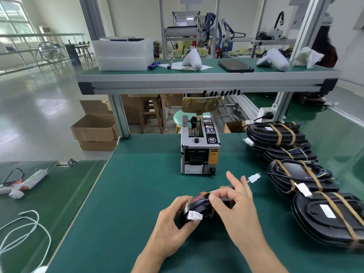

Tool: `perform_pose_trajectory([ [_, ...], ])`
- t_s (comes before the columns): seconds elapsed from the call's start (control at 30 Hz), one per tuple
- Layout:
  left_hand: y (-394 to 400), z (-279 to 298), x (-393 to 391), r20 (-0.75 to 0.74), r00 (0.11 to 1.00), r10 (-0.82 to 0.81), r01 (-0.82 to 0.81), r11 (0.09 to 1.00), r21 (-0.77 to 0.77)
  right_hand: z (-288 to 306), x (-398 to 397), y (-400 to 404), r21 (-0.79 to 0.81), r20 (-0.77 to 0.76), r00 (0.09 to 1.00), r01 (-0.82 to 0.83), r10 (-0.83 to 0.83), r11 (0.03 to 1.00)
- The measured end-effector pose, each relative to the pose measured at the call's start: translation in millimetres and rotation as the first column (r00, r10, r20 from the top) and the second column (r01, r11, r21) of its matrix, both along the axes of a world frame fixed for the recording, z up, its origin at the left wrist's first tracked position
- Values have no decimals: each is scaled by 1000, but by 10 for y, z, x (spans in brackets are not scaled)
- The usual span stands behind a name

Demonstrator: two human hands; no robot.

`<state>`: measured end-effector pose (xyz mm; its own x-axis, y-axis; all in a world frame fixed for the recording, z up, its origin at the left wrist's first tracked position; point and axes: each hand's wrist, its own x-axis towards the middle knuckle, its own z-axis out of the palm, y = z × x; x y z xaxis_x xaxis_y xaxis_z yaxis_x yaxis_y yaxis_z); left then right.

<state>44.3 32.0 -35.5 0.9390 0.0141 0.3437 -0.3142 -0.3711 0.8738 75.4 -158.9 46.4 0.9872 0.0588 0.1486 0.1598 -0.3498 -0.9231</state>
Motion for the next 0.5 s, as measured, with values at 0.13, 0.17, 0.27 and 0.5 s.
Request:
perform_pose_trajectory([
  [0.13,-11,4,-8,9,1000,0,0,1000,-4,13,-90,54,-61,10,1000,22,-21,998],
  [0.17,-12,3,-7,11,1000,-1,1,1000,-3,11,-108,67,-93,32,999,37,-34,995],
  [0.27,-7,-14,4,19,1000,2,-2,1000,12,4,-153,118,-131,49,998,57,-51,990],
  [0.5,-8,-28,8,26,1000,0,-1,1000,10,23,-179,169,-124,19,998,56,-54,991],
])
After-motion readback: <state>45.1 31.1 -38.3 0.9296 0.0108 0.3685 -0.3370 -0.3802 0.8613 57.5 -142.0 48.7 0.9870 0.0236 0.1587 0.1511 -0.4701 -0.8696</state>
